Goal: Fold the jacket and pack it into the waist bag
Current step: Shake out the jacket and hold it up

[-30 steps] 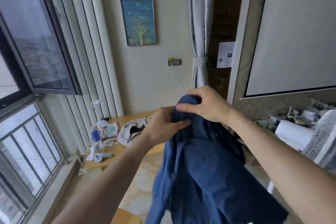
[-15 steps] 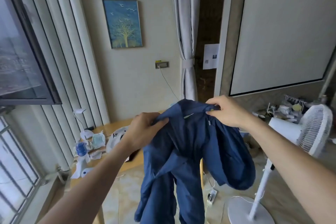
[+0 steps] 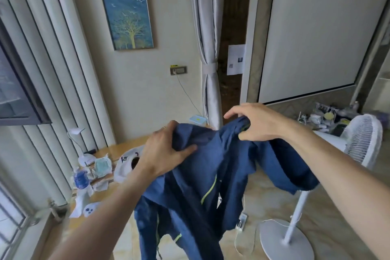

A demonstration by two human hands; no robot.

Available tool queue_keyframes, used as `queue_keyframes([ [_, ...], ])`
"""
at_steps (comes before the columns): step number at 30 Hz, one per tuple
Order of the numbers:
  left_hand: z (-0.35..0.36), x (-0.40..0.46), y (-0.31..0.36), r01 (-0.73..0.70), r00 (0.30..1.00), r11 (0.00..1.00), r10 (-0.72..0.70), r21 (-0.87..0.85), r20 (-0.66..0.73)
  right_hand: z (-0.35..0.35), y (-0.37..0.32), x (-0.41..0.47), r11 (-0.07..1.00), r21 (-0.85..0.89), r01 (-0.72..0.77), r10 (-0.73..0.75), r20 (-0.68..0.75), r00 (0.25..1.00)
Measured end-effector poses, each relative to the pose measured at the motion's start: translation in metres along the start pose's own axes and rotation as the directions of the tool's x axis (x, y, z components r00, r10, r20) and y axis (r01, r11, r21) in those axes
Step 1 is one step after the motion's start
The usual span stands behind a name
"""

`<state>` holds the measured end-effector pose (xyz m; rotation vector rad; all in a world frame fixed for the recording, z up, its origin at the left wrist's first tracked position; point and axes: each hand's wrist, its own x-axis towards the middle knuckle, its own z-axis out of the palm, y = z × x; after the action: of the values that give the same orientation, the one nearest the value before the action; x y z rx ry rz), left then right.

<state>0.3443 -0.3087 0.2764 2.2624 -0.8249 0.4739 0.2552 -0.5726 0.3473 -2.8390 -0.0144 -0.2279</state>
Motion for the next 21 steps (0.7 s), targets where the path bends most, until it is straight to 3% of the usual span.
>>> queue_keyframes([
  [2,0.008,0.014,-0.013,0.002,1.000,1.000,-0.002,0.009,-0.008,0.001,0.011,0.011,0.996,-0.083,0.016,-0.002,0.165,0.986],
  [4,0.014,0.030,-0.030,0.052,0.999,0.996,-0.052,-0.070,0.013,0.007,0.029,0.024,0.996,-0.091,0.012,0.006,0.193,0.981],
  [10,0.043,0.089,-0.064,0.047,0.999,0.999,-0.046,-0.024,0.028,0.043,0.117,0.099,0.998,-0.021,-0.054,0.057,0.174,0.983],
  [15,0.062,0.144,-0.104,0.028,0.985,0.965,-0.071,0.263,0.155,0.057,0.190,0.180,0.984,-0.030,-0.178,0.179,0.040,0.983],
  [17,0.067,0.157,-0.124,0.053,0.971,0.916,-0.141,0.397,0.195,0.061,0.217,0.216,0.972,0.061,-0.226,0.230,-0.055,0.972],
  [19,0.072,0.164,-0.145,0.114,0.953,0.870,-0.231,0.480,0.193,0.064,0.238,0.251,0.937,0.259,-0.232,0.266,-0.104,0.958],
  [21,0.078,0.168,-0.163,0.210,0.929,0.828,-0.334,0.519,0.157,0.068,0.246,0.278,0.834,0.503,-0.228,0.319,-0.102,0.942],
])
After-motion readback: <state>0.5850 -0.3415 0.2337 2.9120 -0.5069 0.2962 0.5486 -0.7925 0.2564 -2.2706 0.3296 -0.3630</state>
